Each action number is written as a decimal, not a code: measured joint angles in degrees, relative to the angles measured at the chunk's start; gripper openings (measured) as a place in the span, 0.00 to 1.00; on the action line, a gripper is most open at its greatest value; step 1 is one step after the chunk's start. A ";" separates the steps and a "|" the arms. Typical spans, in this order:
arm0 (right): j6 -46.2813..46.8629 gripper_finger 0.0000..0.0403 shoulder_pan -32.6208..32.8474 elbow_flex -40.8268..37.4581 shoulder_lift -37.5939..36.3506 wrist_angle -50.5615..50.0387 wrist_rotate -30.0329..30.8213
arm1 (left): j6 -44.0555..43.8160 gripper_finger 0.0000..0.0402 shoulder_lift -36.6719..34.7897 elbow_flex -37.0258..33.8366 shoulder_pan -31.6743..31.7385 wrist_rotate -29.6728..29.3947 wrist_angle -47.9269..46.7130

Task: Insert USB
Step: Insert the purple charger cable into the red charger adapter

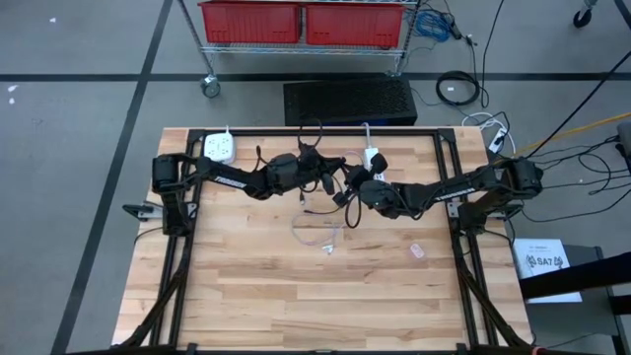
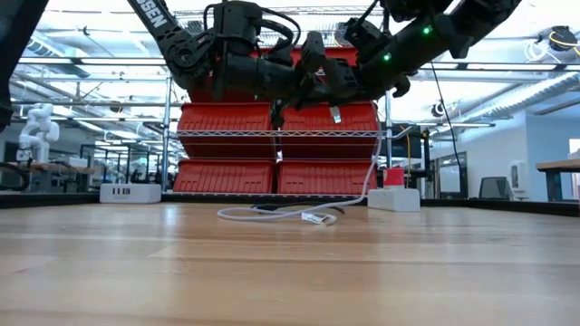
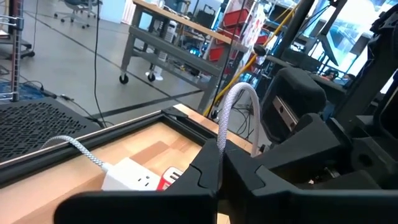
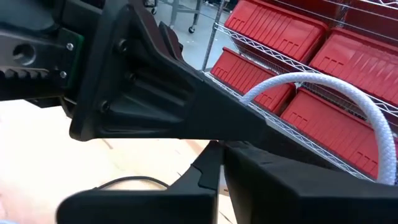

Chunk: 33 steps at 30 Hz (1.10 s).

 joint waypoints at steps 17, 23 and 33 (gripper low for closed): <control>1.26 0.00 0.26 -0.07 -2.02 -1.45 -1.30 | 2.87 0.09 -0.93 -0.05 0.48 3.87 1.59; 1.28 0.00 0.22 -0.22 -3.94 -3.16 -1.75 | 4.50 0.16 -3.88 -0.01 1.87 10.60 3.60; 1.31 0.00 0.25 -0.17 -10.46 -7.74 -5.20 | 7.19 0.19 -8.17 -2.95 5.64 17.45 3.63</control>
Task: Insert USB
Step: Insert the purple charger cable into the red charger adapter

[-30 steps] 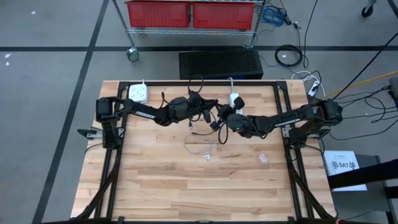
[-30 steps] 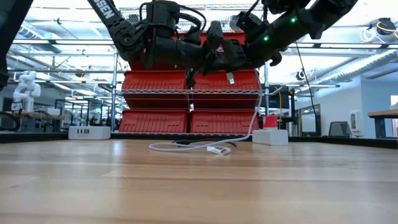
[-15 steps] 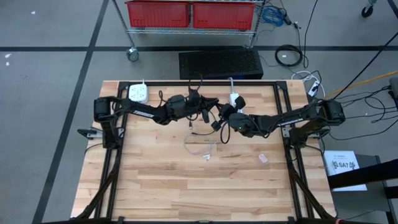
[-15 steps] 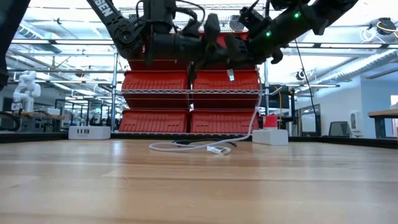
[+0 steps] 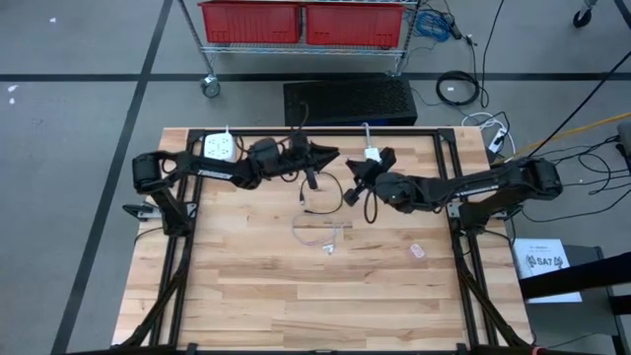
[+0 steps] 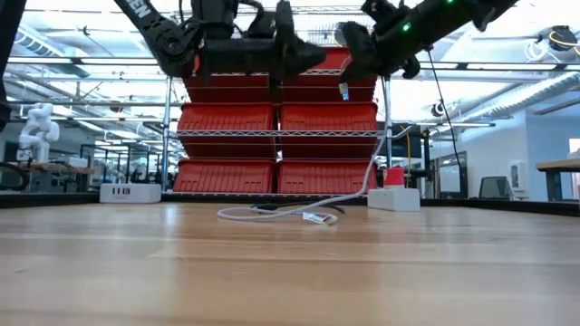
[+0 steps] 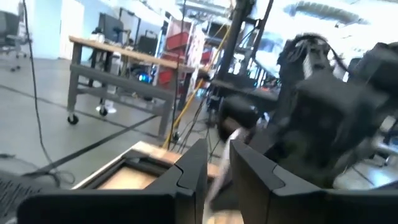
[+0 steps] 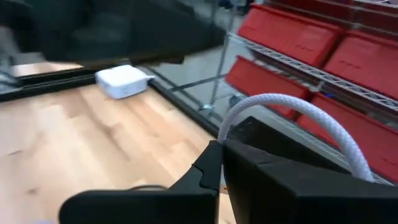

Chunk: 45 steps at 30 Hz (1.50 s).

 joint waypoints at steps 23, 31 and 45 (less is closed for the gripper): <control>3.00 0.00 -15.10 -33.06 -22.65 5.66 -11.39 | -5.83 0.19 -0.50 -18.58 9.48 25.67 13.39; 7.88 0.00 -25.04 -35.23 -17.14 10.58 -16.27 | -2.02 0.19 -0.50 -18.58 9.51 16.78 4.48; 3.04 0.00 -34.32 -29.89 13.63 36.94 -38.87 | -0.94 0.19 -0.50 -18.58 9.46 10.92 -4.16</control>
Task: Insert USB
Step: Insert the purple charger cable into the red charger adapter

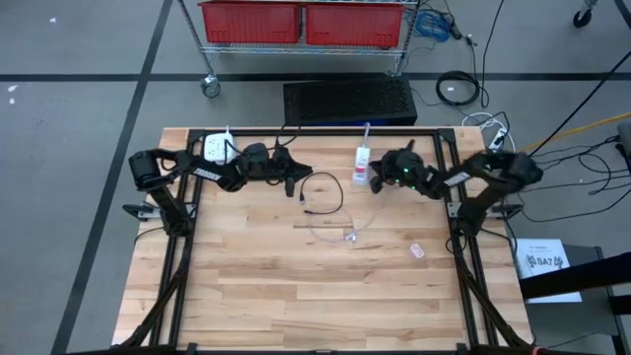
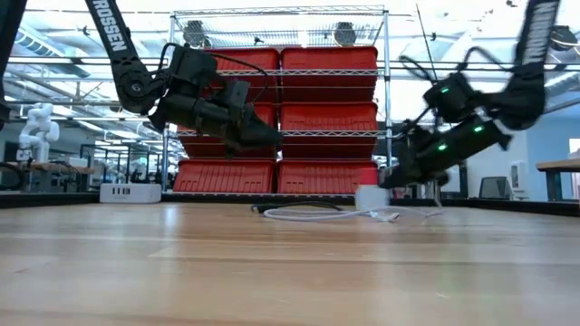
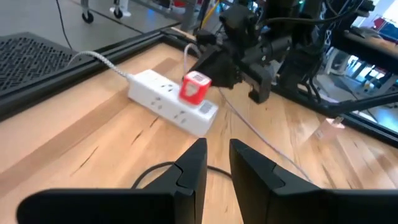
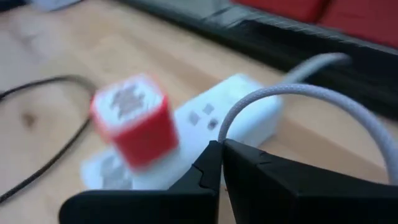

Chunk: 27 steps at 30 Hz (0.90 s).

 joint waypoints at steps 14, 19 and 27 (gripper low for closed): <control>-4.41 0.00 7.70 15.11 11.03 0.68 -7.21 | 1.38 0.19 0.02 0.00 0.00 2.32 -1.36; -9.06 0.00 7.62 15.11 5.80 0.80 -8.37 | 1.56 0.19 0.00 0.00 0.00 2.46 -1.33; -17.21 0.00 0.79 16.80 5.62 1.13 -20.07 | 2.94 0.19 0.02 0.02 -0.11 2.52 -1.29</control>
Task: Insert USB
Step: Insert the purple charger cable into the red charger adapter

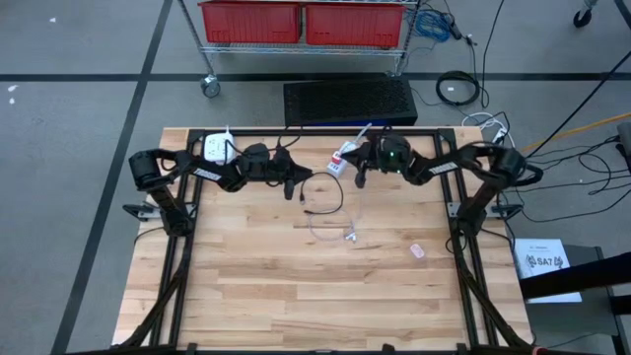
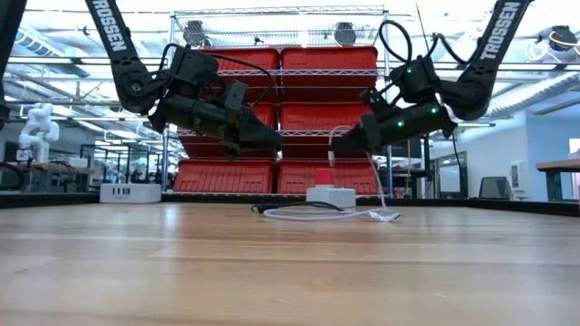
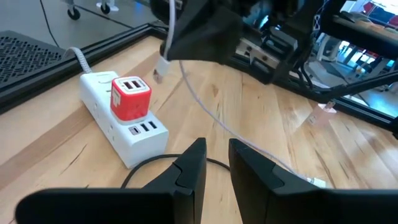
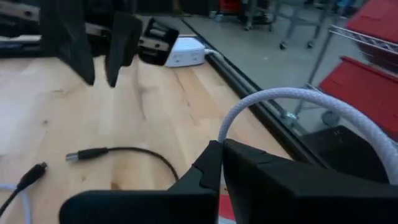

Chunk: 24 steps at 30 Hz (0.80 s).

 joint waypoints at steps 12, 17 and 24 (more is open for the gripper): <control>-2.19 0.00 -4.45 6.67 7.06 -0.78 -11.84 | -0.05 0.19 0.00 0.02 -0.95 -0.02 -0.02; -2.58 0.00 -4.79 6.96 7.20 -0.87 -10.89 | -0.09 0.19 0.00 0.02 -1.16 -0.03 -0.49; -1.51 0.00 -5.97 6.87 6.84 -2.97 -10.33 | -0.09 0.19 0.02 0.02 -1.16 -0.04 -1.56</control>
